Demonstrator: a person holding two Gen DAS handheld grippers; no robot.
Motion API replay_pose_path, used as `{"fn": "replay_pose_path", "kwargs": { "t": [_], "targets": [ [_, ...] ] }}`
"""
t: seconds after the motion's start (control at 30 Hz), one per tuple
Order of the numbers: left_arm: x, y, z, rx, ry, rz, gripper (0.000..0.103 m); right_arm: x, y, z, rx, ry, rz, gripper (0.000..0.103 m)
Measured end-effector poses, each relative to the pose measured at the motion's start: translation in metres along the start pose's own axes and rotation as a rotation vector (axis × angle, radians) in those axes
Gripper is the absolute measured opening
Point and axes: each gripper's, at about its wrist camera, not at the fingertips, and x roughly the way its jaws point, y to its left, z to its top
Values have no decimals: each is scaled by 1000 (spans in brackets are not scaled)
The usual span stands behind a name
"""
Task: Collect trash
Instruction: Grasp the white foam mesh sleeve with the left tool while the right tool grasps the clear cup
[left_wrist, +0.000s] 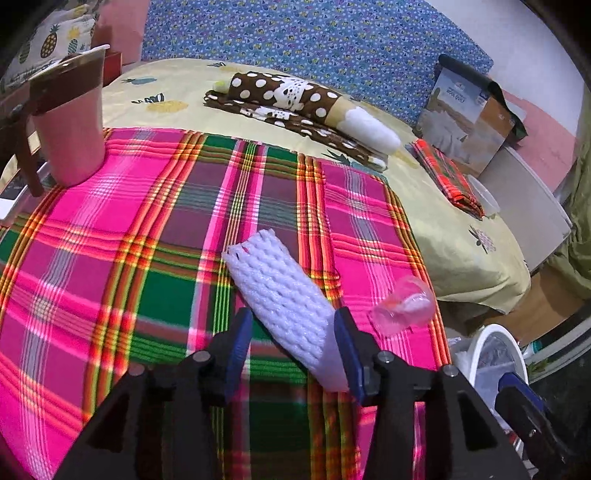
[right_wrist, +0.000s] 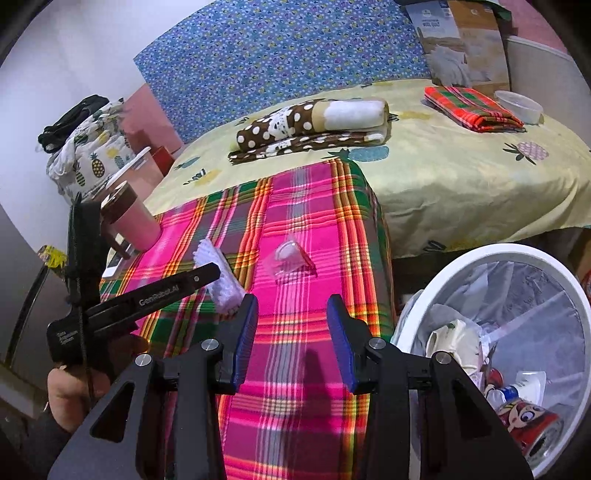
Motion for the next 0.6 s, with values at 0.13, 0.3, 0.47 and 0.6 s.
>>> {"fn": "replay_pose_path", "kwargs": {
  "t": [0.13,0.3,0.47,0.6],
  "targets": [
    [11,-7,2,42,9,8,49,10,-2,4,30,15,1,41],
    [18,-16,2,113,5,14,39,21,-3,7,60,23,18,42],
    [4,-17,0,201,-7,31,24,34,-5,9,93,53,36,43],
    [-2,-5,2,209,-1,25,21,44,-2,11,95,65,44,48]
  ]
}}
